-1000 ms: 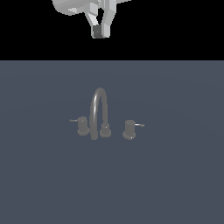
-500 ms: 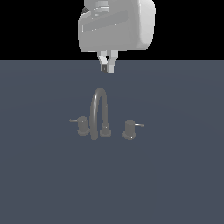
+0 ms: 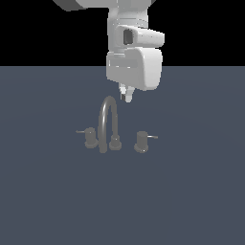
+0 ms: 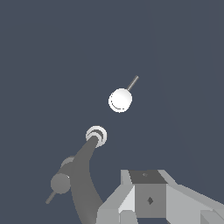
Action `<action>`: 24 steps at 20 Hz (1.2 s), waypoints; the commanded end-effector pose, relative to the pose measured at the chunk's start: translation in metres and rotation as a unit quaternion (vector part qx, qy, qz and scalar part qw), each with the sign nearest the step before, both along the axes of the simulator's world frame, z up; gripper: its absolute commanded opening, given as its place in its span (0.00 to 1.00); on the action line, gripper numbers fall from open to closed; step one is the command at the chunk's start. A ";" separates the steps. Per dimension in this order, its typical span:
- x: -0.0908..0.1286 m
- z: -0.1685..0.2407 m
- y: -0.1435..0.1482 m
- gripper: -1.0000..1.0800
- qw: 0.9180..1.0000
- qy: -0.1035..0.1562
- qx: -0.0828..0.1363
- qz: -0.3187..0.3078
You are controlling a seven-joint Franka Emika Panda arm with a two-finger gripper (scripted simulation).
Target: Turn on the faucet by rotating a designated handle.
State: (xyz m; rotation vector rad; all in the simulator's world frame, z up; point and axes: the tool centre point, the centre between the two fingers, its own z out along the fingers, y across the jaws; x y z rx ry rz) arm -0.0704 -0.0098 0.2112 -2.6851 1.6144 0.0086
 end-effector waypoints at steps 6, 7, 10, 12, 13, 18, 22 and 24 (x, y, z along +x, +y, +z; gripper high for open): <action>0.028 -0.048 -0.024 0.00 0.995 0.000 -0.002 -0.097; 0.031 -0.054 -0.028 0.00 0.994 0.000 -0.002 -0.111; 0.042 -0.075 -0.040 0.00 0.988 0.001 -0.003 -0.152; 0.048 -0.088 -0.049 0.00 0.984 0.001 -0.004 -0.179; 0.050 -0.094 -0.053 0.00 0.981 0.001 -0.004 -0.192; 0.061 -0.121 -0.073 0.00 0.969 0.001 -0.006 -0.247; 0.066 -0.136 -0.085 0.00 0.960 0.001 -0.006 -0.280; 0.068 -0.142 -0.089 0.00 0.957 0.001 -0.006 -0.291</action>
